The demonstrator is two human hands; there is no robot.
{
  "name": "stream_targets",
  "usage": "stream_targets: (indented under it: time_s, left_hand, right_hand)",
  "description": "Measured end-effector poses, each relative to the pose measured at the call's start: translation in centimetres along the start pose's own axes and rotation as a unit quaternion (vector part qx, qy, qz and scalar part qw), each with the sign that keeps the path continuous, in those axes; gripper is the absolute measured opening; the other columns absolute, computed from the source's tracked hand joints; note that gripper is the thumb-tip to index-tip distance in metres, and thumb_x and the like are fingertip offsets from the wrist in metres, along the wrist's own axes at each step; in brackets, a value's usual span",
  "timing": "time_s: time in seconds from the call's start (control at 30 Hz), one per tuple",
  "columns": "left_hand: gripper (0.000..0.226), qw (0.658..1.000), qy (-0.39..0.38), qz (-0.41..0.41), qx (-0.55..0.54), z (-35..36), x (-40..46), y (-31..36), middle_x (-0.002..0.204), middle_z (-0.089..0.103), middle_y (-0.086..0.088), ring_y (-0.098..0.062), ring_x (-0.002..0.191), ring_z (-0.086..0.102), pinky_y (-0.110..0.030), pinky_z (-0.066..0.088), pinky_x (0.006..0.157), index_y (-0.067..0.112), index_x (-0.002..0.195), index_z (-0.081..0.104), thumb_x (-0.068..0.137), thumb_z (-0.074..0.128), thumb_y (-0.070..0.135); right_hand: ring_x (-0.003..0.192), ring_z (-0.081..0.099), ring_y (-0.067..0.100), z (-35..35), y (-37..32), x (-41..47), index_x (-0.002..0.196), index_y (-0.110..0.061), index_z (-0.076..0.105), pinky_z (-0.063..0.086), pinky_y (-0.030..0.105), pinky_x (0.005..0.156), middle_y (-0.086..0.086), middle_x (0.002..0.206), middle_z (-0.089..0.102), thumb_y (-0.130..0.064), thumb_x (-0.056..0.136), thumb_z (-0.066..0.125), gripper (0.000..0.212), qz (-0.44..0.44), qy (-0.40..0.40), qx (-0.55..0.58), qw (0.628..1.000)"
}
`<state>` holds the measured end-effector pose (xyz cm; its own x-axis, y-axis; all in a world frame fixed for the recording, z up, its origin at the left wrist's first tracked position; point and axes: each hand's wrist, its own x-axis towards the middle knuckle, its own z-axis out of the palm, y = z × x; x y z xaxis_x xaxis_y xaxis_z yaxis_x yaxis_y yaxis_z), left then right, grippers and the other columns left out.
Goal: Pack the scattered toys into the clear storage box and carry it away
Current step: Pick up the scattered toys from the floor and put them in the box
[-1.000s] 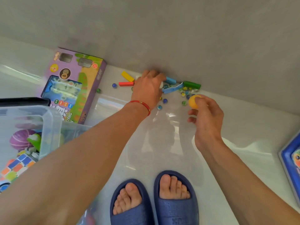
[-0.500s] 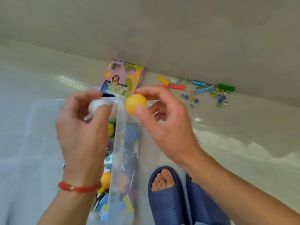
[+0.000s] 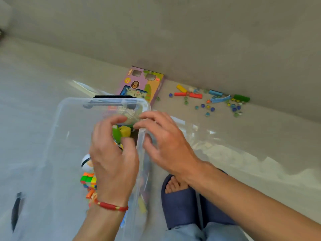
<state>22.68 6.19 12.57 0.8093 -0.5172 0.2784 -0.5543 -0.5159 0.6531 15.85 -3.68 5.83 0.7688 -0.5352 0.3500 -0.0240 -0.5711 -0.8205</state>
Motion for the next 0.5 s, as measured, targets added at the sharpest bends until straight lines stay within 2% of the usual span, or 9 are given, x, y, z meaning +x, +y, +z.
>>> stream_targets:
  time_s: [0.07, 0.1, 0.13, 0.2, 0.23, 0.3, 0.4, 0.5]
  left_hand:
    - [0.039, 0.993, -0.038, 0.112, 0.004, 3.3, 0.1, 2.2, 0.107, 0.061, -0.004, -0.020, 0.105, 0.055, -0.029, 0.043, 0.092, 0.008, 0.107, 0.063, 0.072, 0.052, -0.007]
    - [0.039, 0.989, -0.069, 0.131, -0.006, 5.5, 0.2, 3.1, 0.106, 0.061, -0.004, -0.020, 0.104, 0.053, -0.026, 0.041, 0.091, 0.009, 0.105, 0.063, 0.072, 0.053, -0.008]
    - [0.038, 0.987, -0.106, 0.121, -0.018, 7.9, 0.4, 3.5, 0.106, 0.061, -0.003, -0.019, 0.104, 0.053, -0.023, 0.040, 0.090, 0.011, 0.104, 0.063, 0.072, 0.055, -0.007]
    - [0.037, 0.980, -0.194, 0.029, -0.025, 13.5, 1.0, 3.0, 0.110, 0.061, -0.001, -0.018, 0.108, 0.054, -0.022, 0.042, 0.089, 0.016, 0.108, 0.063, 0.077, 0.056, -0.003]
    - [0.036, 0.973, -0.231, -0.020, -0.015, 16.4, 1.4, 2.2, 0.114, 0.061, -0.002, -0.020, 0.109, 0.056, -0.023, 0.043, 0.089, 0.018, 0.111, 0.062, 0.081, 0.056, -0.001]
    - [0.037, 0.959, -0.276, -0.059, 0.023, 21.7, 2.4, 0.4, 0.119, 0.060, -0.008, -0.025, 0.111, 0.058, -0.030, 0.046, 0.091, 0.017, 0.120, 0.061, 0.086, 0.058, 0.003]
    - [0.045, 0.953, -0.293, -0.040, 0.068, 26.9, 3.4, -1.3, 0.124, 0.055, -0.015, -0.033, 0.114, 0.055, -0.039, 0.047, 0.096, 0.013, 0.130, 0.056, 0.087, 0.063, 0.005]
    - [0.054, 0.953, -0.286, 0.005, 0.097, 29.7, 3.4, -2.3, 0.126, 0.051, -0.016, -0.034, 0.116, 0.047, -0.040, 0.047, 0.095, 0.012, 0.135, 0.053, 0.083, 0.064, 0.002]
  right_hand:
    - [0.107, 0.053, 0.015, -2.4, 3.6, -0.4, 0.113, -0.017, 0.066, 0.044, 0.026, 0.092, -0.003, 0.116, 0.057, -0.005, 0.086, 0.061, 0.029, 0.120, 0.056, -0.037, 0.991]
    - [0.107, 0.053, 0.014, -3.3, 6.0, -0.7, 0.115, -0.020, 0.064, 0.046, 0.028, 0.090, -0.004, 0.117, 0.057, -0.010, 0.088, 0.061, 0.028, 0.182, 0.066, -0.070, 0.979]
    - [0.109, 0.054, 0.017, -4.1, 8.6, -1.2, 0.119, -0.021, 0.061, 0.047, 0.032, 0.091, -0.003, 0.120, 0.057, -0.015, 0.090, 0.061, 0.029, 0.240, 0.061, -0.111, 0.962]
    - [0.117, 0.053, 0.025, -5.2, 13.4, -2.1, 0.128, -0.019, 0.057, 0.047, 0.039, 0.095, 0.004, 0.127, 0.056, -0.025, 0.093, 0.063, 0.036, 0.326, 0.022, -0.201, 0.924]
    - [0.119, 0.052, 0.027, -5.6, 15.3, -2.5, 0.132, -0.018, 0.054, 0.047, 0.041, 0.095, 0.007, 0.129, 0.055, -0.030, 0.093, 0.063, 0.041, 0.350, 0.004, -0.236, 0.907]
    - [0.120, 0.052, 0.029, -6.0, 18.1, -2.5, 0.138, -0.018, 0.049, 0.049, 0.041, 0.094, 0.009, 0.134, 0.050, -0.035, 0.093, 0.065, 0.050, 0.376, -0.012, -0.269, 0.887]
    - [0.113, 0.056, 0.029, -5.5, 20.6, -1.5, 0.143, -0.021, 0.042, 0.051, 0.040, 0.088, 0.009, 0.135, 0.043, -0.035, 0.090, 0.069, 0.061, 0.390, -0.009, -0.249, 0.886]
    - [0.106, 0.058, 0.031, -4.5, 22.0, -0.6, 0.142, -0.014, 0.041, 0.051, 0.041, 0.086, 0.012, 0.134, 0.040, -0.032, 0.090, 0.070, 0.062, 0.397, 0.006, -0.243, 0.885]
